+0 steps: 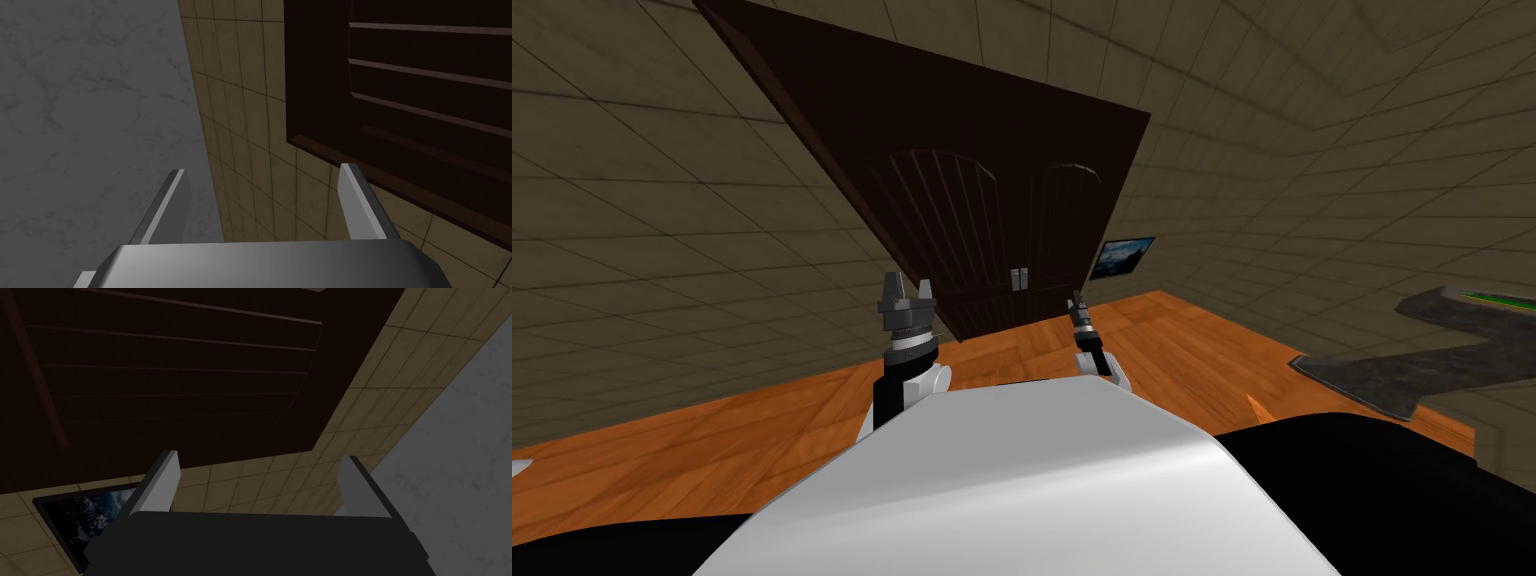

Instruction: Pull the door open

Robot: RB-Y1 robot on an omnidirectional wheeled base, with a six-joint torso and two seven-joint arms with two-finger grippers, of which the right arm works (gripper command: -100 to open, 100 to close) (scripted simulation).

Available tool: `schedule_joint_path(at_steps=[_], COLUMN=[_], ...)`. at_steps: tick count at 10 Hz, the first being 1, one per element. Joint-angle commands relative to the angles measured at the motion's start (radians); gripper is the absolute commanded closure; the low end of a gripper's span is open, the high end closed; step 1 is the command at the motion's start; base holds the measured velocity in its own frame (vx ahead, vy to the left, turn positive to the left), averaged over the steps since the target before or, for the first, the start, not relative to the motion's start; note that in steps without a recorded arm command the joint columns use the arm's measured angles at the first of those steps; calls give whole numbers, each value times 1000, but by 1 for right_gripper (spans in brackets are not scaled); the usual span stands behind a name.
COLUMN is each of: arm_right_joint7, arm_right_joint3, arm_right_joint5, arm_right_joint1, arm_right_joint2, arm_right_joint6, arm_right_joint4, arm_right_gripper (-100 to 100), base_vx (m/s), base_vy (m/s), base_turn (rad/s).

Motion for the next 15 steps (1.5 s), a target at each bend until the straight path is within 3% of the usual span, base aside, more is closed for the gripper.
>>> schedule_joint_path(at_steps=[1, 15], arm_right_joint7=[-26, -170], arm_right_joint3=[-3, -19], arm_right_joint5=[13, 91], arm_right_joint1=[-23, -147], arm_right_joint2=[-6, -29], arm_right_joint6=[21, 74], arm_right_joint4=[36, 311], arm_right_gripper=[-100, -100], base_vx=[206, 104], base_vy=[50, 17], base_turn=[86, 63])
